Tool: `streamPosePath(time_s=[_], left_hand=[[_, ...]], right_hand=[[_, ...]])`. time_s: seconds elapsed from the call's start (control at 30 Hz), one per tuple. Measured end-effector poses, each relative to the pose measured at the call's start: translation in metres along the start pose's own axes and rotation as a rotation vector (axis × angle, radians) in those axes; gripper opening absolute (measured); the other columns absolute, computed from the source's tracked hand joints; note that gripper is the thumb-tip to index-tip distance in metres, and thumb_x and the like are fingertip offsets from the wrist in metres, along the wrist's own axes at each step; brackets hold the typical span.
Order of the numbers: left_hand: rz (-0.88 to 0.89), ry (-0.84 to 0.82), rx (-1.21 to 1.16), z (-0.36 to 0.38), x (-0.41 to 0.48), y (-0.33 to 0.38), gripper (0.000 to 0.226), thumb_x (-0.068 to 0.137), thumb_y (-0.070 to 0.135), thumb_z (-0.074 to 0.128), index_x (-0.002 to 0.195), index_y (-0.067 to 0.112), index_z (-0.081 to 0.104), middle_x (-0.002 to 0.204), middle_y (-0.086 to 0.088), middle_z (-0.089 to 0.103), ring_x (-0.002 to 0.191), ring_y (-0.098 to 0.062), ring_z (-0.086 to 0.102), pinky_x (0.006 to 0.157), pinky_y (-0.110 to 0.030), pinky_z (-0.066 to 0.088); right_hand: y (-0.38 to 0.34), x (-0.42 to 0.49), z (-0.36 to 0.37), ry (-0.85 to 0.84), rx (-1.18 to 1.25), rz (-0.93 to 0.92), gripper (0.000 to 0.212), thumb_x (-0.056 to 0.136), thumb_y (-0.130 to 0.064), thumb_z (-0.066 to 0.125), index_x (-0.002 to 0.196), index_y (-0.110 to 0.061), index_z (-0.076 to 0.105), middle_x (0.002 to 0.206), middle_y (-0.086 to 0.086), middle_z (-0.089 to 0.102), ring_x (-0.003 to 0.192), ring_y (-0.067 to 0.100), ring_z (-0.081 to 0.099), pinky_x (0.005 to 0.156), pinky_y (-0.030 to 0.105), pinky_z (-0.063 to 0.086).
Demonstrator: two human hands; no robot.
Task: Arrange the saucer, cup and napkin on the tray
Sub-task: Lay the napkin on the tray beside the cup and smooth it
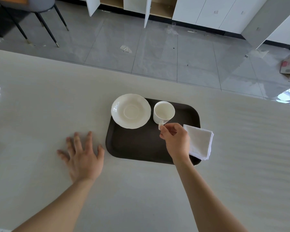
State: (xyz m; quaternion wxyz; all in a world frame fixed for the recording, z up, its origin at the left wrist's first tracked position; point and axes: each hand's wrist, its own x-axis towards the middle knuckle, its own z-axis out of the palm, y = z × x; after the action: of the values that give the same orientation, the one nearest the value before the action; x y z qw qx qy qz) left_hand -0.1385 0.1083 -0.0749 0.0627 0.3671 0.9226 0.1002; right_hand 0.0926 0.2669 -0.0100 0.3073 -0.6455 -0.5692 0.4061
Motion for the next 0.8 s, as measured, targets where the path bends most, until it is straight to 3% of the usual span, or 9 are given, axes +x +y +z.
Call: streamPosePath(time_s=[0.13, 0.4, 0.47, 0.6, 0.73, 0.8], left_hand=[[0.009, 0.0, 0.006, 0.001, 0.001, 0.0, 0.066, 0.087, 0.05, 0.041, 0.147, 0.024, 0.04, 0.157, -0.018, 0.028, 0.148, -0.043, 0.017, 0.115, -0.071, 0.006], [-0.001, 0.002, 0.004, 0.002, 0.001, 0.0, 0.068, 0.085, 0.053, 0.037, 0.147, 0.025, 0.04, 0.157, -0.018, 0.029, 0.147, -0.043, 0.017, 0.115, -0.07, 0.006], [-0.008, -0.003, 0.015, 0.002, 0.001, 0.0, 0.068, 0.085, 0.053, 0.035, 0.148, 0.026, 0.039, 0.158, -0.017, 0.028, 0.148, -0.042, 0.017, 0.115, -0.069, 0.005], [-0.015, -0.011, 0.018, 0.002, 0.001, 0.0, 0.067, 0.086, 0.054, 0.034, 0.147, 0.028, 0.039, 0.159, -0.016, 0.027, 0.148, -0.041, 0.016, 0.115, -0.068, 0.005], [-0.017, -0.012, 0.015, 0.001, 0.001, 0.001, 0.068, 0.085, 0.054, 0.033, 0.148, 0.028, 0.038, 0.159, -0.017, 0.027, 0.148, -0.041, 0.015, 0.115, -0.068, 0.005], [-0.022, -0.015, 0.011, 0.0, 0.001, 0.001, 0.069, 0.085, 0.055, 0.032, 0.148, 0.028, 0.038, 0.16, -0.017, 0.026, 0.149, -0.041, 0.015, 0.115, -0.068, 0.004]], right_hand=[[0.005, -0.001, -0.013, 0.014, -0.047, -0.027, 0.009, 0.088, -0.032, 0.072, 0.086, -0.024, 0.07, 0.07, -0.009, 0.072, 0.07, 0.008, 0.072, 0.07, 0.028, 0.057], [0.02, -0.002, -0.064, 0.125, -0.098, -0.039, 0.004, 0.087, -0.027, 0.071, 0.083, -0.027, 0.07, 0.074, -0.01, 0.073, 0.06, 0.004, 0.07, 0.058, 0.02, 0.049], [0.03, -0.002, -0.088, 0.18, -0.132, -0.019, 0.008, 0.086, -0.024, 0.069, 0.08, -0.028, 0.069, 0.074, -0.007, 0.073, 0.058, 0.012, 0.071, 0.055, 0.021, 0.048], [0.054, -0.004, -0.122, 0.288, -0.243, 0.034, 0.002, 0.086, -0.025, 0.068, 0.086, -0.025, 0.07, 0.075, -0.007, 0.071, 0.072, 0.026, 0.069, 0.066, 0.034, 0.052], [0.074, -0.002, -0.132, 0.251, -0.388, 0.177, 0.037, 0.088, -0.043, 0.065, 0.115, -0.018, 0.067, 0.091, -0.003, 0.068, 0.087, 0.025, 0.065, 0.08, 0.04, 0.052], [0.078, -0.001, -0.131, 0.155, -0.418, 0.266, 0.049, 0.089, -0.052, 0.061, 0.123, -0.018, 0.063, 0.097, -0.004, 0.069, 0.086, 0.027, 0.067, 0.078, 0.038, 0.051]])
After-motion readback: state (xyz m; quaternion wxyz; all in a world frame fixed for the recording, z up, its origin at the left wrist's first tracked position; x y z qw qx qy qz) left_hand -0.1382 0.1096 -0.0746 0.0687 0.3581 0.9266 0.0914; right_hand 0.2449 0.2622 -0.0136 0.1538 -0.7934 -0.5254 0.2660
